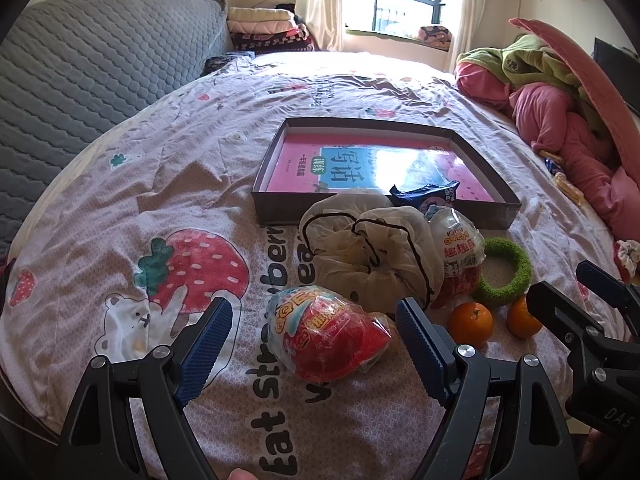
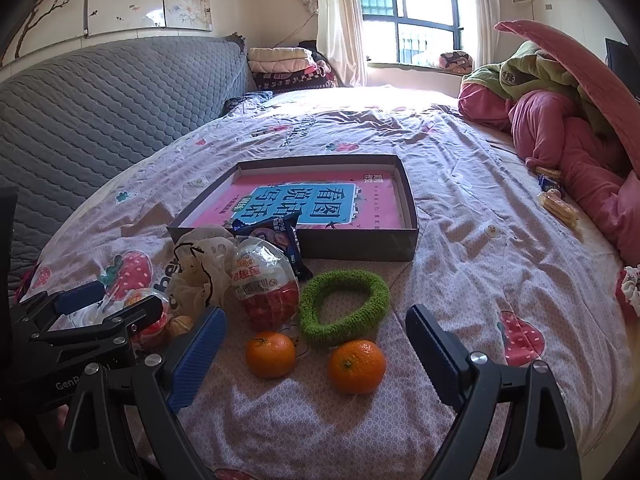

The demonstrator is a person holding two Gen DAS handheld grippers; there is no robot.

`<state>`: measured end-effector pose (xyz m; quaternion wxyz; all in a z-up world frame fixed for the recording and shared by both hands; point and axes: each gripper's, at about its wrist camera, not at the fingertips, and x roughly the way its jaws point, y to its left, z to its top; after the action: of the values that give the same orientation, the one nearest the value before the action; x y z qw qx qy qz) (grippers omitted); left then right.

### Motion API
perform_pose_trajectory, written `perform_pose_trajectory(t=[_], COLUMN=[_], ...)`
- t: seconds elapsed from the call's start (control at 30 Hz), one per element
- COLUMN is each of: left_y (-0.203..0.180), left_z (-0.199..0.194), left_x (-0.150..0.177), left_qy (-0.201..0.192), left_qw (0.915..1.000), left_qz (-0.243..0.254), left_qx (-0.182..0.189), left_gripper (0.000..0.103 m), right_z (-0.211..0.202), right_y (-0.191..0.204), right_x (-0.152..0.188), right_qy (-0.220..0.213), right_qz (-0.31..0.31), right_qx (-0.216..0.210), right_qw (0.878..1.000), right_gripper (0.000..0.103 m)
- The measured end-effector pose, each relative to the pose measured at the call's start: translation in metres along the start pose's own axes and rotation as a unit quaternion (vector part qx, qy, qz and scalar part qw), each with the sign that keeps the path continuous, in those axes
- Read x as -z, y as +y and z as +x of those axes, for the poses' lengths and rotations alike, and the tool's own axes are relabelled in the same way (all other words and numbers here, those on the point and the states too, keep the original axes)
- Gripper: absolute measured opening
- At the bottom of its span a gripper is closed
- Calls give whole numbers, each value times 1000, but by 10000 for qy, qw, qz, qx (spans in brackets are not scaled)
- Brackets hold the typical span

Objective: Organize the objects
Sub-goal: 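Move left tool toward red-wrapped ball while right tool approaches a mandarin orange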

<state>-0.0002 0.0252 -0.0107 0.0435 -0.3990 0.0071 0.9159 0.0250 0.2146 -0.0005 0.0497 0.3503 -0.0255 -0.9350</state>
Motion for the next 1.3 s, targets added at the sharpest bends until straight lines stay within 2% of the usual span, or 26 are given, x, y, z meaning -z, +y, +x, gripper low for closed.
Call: perform_pose_trajectory(t=[0.5, 1.0, 1.3], left_y=[1, 2, -4], left_z=[9, 15, 15], left_x=[9, 18, 21], left_qy=[212, 331, 352], left_qw=[9997, 9990, 9982], left_qz=[126, 282, 351], left_qx=[52, 136, 342], left_gripper=[85, 85, 85], right_z=[11, 16, 22], right_y=[-9, -17, -20], right_x=[12, 21, 26], right_qy=[319, 444, 597], right_qz=[-32, -106, -89], right_qx=[40, 123, 53], right_qw=[9995, 9989, 9982], right_gripper=[91, 91, 91])
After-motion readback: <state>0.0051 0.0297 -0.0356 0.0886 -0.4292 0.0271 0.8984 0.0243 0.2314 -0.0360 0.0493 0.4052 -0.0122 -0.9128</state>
